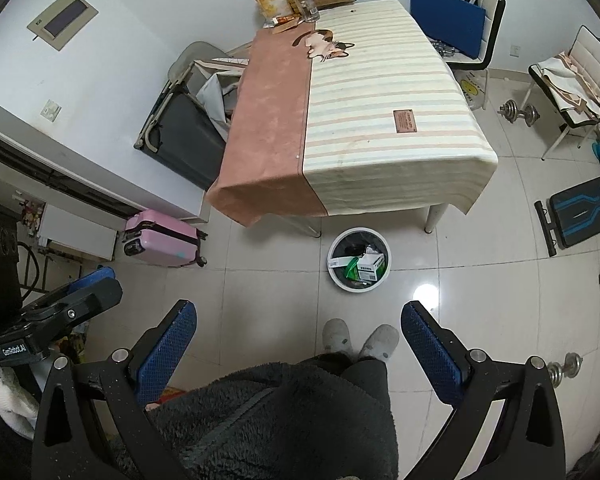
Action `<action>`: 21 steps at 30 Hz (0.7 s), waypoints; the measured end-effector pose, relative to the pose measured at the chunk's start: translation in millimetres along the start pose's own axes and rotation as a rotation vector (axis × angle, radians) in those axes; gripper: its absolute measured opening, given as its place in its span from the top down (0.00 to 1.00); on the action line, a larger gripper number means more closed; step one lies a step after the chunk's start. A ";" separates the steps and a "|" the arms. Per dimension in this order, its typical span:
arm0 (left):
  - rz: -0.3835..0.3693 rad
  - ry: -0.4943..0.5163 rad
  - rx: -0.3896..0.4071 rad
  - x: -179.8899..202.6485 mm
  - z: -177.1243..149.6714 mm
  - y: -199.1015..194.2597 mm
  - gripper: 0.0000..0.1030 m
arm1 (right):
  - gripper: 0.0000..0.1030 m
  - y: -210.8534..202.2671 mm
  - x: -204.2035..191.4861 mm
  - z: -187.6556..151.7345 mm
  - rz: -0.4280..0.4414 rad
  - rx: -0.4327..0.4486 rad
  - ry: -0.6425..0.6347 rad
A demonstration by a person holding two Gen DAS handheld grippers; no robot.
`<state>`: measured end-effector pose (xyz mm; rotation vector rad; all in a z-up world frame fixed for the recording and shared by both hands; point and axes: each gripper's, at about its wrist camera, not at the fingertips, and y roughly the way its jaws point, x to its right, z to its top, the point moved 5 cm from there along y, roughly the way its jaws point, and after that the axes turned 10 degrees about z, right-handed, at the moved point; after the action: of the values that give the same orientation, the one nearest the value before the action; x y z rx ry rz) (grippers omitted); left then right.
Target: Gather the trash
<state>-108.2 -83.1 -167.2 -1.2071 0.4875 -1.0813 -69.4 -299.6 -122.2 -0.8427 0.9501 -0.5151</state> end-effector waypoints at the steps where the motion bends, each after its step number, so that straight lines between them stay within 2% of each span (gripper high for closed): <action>1: -0.002 -0.002 0.000 -0.1 -1.4 -1.1 0.00 | 0.00 0.7 -1.3 -0.7 0.000 -0.003 -0.002; 21: -0.009 -0.023 -0.004 5.2 -5.4 -3.3 0.00 | 0.00 6.8 -10.2 -5.7 -0.006 -0.012 0.011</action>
<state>-111.5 -90.3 -164.7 -1.2245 0.4674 -1.0732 -79.3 -290.7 -124.5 -0.8542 0.9619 -0.5197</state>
